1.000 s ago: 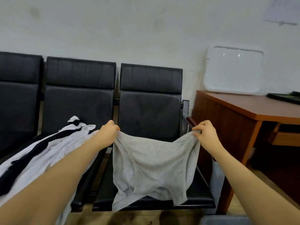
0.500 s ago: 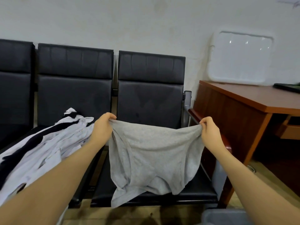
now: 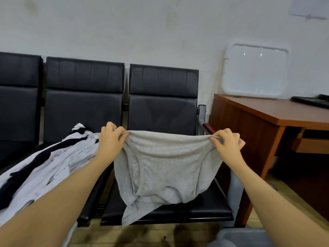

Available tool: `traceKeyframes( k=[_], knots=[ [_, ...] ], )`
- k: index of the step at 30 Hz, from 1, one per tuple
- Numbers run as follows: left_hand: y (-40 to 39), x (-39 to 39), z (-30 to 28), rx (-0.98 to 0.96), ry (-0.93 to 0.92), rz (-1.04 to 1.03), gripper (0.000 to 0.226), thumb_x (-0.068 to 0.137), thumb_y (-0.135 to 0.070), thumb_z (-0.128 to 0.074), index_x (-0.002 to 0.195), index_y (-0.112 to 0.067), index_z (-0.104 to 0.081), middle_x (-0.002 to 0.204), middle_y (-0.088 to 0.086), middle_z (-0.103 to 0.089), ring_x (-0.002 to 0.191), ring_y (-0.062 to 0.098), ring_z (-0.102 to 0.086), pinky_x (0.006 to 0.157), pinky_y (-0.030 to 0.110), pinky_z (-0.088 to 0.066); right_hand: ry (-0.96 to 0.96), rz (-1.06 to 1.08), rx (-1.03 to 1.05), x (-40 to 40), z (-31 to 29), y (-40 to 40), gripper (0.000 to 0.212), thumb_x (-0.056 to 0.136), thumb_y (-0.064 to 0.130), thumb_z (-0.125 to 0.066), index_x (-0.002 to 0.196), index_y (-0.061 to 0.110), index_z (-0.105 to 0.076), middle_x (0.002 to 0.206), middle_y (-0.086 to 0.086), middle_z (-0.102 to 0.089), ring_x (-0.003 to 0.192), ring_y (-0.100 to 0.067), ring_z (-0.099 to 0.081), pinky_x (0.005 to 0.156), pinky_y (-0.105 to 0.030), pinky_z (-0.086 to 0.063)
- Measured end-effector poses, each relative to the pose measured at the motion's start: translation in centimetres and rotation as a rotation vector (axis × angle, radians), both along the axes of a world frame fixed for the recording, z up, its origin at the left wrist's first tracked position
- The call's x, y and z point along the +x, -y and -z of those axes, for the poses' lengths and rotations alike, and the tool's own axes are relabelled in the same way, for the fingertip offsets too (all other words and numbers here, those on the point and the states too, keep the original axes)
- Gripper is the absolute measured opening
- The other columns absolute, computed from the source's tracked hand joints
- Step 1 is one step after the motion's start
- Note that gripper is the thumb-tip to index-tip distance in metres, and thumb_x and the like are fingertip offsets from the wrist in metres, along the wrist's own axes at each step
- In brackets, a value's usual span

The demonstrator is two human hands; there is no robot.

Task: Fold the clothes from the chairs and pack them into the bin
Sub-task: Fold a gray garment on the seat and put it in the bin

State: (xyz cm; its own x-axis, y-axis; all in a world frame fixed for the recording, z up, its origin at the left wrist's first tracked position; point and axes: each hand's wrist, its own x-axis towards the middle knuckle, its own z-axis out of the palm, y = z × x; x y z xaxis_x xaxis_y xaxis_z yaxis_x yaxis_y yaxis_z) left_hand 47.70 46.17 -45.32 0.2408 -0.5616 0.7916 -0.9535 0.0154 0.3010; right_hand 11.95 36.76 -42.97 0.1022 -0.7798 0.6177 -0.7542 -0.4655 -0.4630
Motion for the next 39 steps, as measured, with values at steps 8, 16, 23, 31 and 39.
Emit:
traceKeyframes(
  k=[8,16,23,31,39],
  knots=[
    [-3.9,-3.4,-6.0,-0.250,-0.017,-0.065,0.014,0.090,-0.015,-0.061,0.087,-0.005,-0.069,0.086,0.016,-0.048,0.079,0.035,-0.043,0.068,0.037,-0.024,0.359,-0.195,-0.136,-0.7,-5.7,-5.4,0.011,0.093,0.020,-0.058,0.099,0.012,-0.064,0.095,-0.004,-0.061,0.092,-0.017,-0.056,0.086,-0.033,-0.047],
    [-7.9,-5.3,-10.9,-0.320,-0.063,0.088,0.019,0.097,-0.011,-0.050,0.099,0.001,-0.066,0.092,0.014,-0.047,0.087,0.031,-0.045,0.073,0.043,-0.042,0.309,-0.097,-0.383,-1.4,-11.1,-8.9,0.017,0.090,0.022,-0.063,0.098,0.012,-0.073,0.084,-0.001,-0.051,0.088,-0.025,-0.053,0.079,-0.032,-0.038],
    [-9.1,-5.2,-12.1,-0.324,-0.020,0.017,0.017,0.092,-0.019,-0.059,0.098,-0.008,-0.071,0.089,0.006,-0.040,0.082,0.025,-0.041,0.061,0.041,-0.044,0.224,0.015,-0.382,-1.9,-12.1,-8.9,0.016,0.090,0.030,-0.063,0.097,0.022,-0.074,0.090,-0.001,-0.046,0.096,-0.027,-0.043,0.073,-0.026,-0.014],
    [-5.3,-3.5,-3.8,-0.158,-0.174,-0.013,0.012,0.087,-0.021,-0.067,0.094,-0.019,-0.076,0.089,0.003,-0.038,0.083,0.020,-0.033,0.074,0.035,-0.030,0.040,-0.011,-0.159,-1.7,-4.4,-5.4,0.015,0.088,0.040,-0.063,0.097,0.031,-0.071,0.097,0.002,-0.044,0.096,-0.016,-0.033,0.079,-0.028,-0.016],
    [1.0,-1.7,5.0,0.073,-0.295,-0.056,0.014,0.088,-0.025,-0.064,0.096,-0.020,-0.074,0.092,0.002,-0.037,0.097,0.031,-0.043,0.082,0.038,-0.029,-0.005,0.041,0.098,1.0,3.7,1.8,0.008,0.087,0.033,-0.066,0.091,0.028,-0.070,0.101,0.002,-0.040,0.102,-0.020,-0.033,0.082,-0.029,-0.014]
  ],
)
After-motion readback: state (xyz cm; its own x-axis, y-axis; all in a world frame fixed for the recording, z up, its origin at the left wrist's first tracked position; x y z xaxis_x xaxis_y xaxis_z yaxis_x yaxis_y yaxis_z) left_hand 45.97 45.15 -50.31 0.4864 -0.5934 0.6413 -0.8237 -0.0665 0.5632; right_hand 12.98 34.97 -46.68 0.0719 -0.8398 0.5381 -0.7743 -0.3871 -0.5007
